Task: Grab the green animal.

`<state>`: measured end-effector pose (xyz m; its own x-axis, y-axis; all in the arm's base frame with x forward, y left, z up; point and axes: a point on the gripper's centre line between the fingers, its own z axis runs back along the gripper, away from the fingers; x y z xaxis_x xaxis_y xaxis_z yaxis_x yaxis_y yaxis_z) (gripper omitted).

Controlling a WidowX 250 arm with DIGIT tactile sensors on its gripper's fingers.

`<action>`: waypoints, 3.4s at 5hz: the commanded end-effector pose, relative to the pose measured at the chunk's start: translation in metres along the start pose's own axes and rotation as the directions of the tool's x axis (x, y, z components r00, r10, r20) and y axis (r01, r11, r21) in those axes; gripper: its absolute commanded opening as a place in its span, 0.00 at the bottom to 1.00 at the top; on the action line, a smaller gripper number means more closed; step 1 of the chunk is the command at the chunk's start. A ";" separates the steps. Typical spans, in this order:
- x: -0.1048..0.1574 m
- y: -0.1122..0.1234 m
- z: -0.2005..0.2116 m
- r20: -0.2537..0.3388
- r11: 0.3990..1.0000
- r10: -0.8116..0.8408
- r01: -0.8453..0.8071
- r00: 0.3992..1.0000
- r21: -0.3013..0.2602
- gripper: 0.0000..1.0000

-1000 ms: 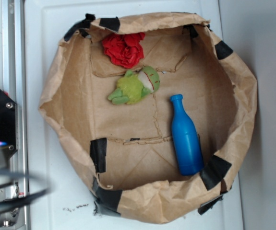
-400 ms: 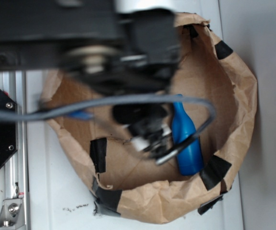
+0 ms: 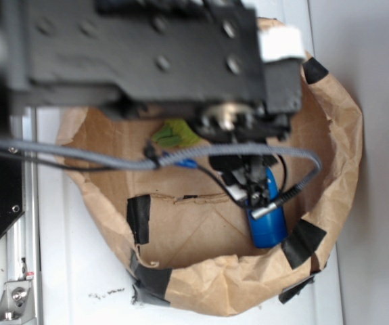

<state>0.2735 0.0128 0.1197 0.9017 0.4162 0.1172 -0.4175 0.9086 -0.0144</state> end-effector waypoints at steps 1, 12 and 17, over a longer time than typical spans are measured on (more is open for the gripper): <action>-0.002 0.006 -0.008 0.027 1.000 0.009 -0.009 1.000 0.014 1.00; -0.107 0.054 -0.049 -0.088 0.995 0.103 -0.104 0.991 -0.012 1.00; -0.056 0.022 -0.038 -0.069 0.981 0.188 -0.191 0.980 -0.040 1.00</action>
<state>0.2144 0.0086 0.0664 0.8163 0.5776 0.0097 -0.5762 0.8153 -0.0563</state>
